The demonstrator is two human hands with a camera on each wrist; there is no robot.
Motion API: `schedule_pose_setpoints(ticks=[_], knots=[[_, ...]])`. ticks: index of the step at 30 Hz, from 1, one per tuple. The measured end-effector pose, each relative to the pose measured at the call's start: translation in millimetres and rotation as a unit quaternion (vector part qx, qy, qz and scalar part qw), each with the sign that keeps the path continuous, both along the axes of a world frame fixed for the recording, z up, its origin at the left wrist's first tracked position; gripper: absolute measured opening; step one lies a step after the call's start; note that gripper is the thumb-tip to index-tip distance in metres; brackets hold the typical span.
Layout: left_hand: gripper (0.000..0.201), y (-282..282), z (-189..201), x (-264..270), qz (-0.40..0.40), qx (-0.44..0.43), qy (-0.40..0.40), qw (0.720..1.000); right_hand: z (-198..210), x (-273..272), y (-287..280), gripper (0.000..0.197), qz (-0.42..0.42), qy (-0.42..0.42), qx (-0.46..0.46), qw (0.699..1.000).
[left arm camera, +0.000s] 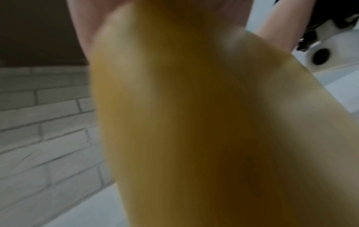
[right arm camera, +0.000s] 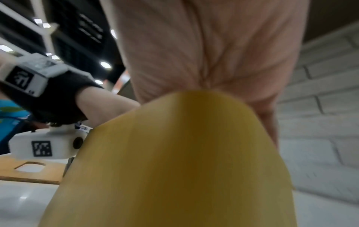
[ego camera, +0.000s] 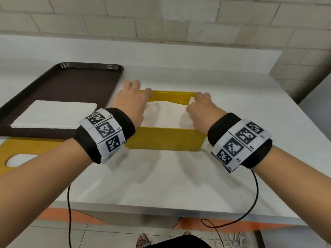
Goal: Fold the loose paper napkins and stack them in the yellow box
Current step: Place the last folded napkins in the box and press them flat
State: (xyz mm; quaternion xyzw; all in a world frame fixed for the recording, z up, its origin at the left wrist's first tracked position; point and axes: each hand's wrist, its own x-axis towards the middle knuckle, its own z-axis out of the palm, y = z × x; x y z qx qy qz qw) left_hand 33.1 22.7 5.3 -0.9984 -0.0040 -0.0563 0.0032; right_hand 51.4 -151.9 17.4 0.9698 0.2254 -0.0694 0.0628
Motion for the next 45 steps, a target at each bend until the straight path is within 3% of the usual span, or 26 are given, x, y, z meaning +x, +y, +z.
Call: schedule_pose_setpoints(ticks=[2, 4, 6, 9, 13, 17, 21, 26, 31, 34, 37, 40, 45], knots=[[0.038, -5, 4, 1, -0.050, 0.006, 0.014, 0.999, 4, 2, 2, 0.033, 0.058, -0.058, -0.020, 0.996], [0.036, -9, 12, 1, -0.051, -0.053, 0.123, 0.990, 9, 4, 4, 0.033, 0.077, 0.000, -0.018, 0.997], [0.040, -9, 17, 0, -0.055, -0.054, 0.220, 0.973, 13, 4, 7, 0.034, 0.080, 0.081, -0.060, 0.992], [0.045, -6, 14, 2, -0.062, -0.024, 0.287, 0.956, 14, 8, 9, 0.038, 0.112, 0.118, -0.134, 0.978], [0.061, -9, 0, 10, -0.015, 0.013, 0.359, 0.933, 10, 19, 16, 0.039, 0.137, 0.151, -0.200, 0.958], [0.068, -10, -4, 20, 0.004, 0.011, 0.341, 0.940, 11, 23, 19, 0.041, 0.134, 0.158, -0.202, 0.957], [0.055, 2, -7, 14, -0.039, -0.021, 0.310, 0.950, 11, 23, 14, 0.041, 0.094, 0.162, -0.135, 0.973], [0.042, 15, -2, -20, -0.070, -0.173, 0.174, 0.967, 22, 10, 6, 0.037, 0.069, 0.160, -0.012, 0.985], [0.019, 45, 0, -67, -0.094, -0.370, 0.017, 0.924, 33, -23, 18, 0.029, 0.063, 0.092, 0.194, 0.975], [0.016, 74, -1, -97, -0.028, -0.448, -0.051, 0.892, 34, -52, 45, 0.016, 0.099, 0.037, 0.324, 0.940], [0.018, 107, -7, -118, 0.058, -0.444, -0.076, 0.891, 26, -72, 80, 0.009, 0.137, 0.058, 0.365, 0.919], [0.015, 138, -13, -135, 0.141, -0.413, -0.084, 0.896, 8, -83, 115, 0.017, 0.167, 0.105, 0.320, 0.927], [0.029, 187, -30, -154, 0.305, -0.342, -0.049, 0.887, -28, -86, 168, 0.052, 0.167, 0.190, 0.219, 0.942]])
